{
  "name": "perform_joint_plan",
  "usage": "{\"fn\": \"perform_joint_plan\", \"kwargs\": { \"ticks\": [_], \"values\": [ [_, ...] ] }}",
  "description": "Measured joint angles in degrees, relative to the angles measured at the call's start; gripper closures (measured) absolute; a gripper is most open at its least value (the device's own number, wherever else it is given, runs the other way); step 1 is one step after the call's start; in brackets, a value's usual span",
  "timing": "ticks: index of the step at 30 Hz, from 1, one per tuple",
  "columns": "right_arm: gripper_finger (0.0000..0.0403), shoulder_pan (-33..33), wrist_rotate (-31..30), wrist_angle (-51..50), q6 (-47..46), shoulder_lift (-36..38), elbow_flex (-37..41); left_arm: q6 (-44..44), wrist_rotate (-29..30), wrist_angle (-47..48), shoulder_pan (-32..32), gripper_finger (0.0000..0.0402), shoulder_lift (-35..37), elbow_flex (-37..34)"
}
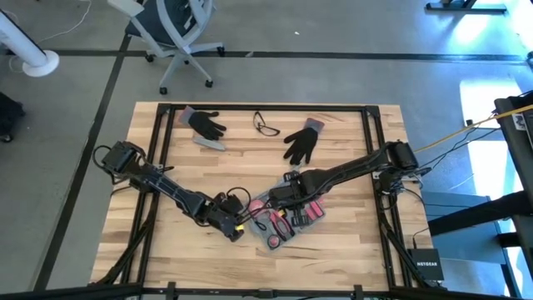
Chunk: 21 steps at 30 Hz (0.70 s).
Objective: Prefit tool cases
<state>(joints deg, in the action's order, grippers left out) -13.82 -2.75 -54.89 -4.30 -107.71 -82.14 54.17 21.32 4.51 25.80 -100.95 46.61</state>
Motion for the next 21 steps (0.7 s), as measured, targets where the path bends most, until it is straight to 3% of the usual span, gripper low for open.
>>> {"fn": "perform_joint_plan", "kwargs": {
  "ticks": [6,11,15,21],
  "values": [
    [0.0403,0.1,-0.2,-2.8,-2.0,0.2,1.3,1.2,0.3,1.4,0.0,0.0401,0.3,-0.3],
    [0.0376,0.5,6.0,0.4,-5.2,0.2,3.1,-0.1,0.3,1.4,0.1,0.0402,0.3,-0.3],
    [0.0310,1.3,5.9,1.9,-6.8,0.2,4.4,-0.4,0.3,1.4,0.1,0.0401,0.3,-0.3],
    [0.0179,1.5,-0.3,3.5,-3.1,-0.4,4.6,-0.6,0.3,1.4,0.0,0.0401,0.4,-0.3]
  ]
}}
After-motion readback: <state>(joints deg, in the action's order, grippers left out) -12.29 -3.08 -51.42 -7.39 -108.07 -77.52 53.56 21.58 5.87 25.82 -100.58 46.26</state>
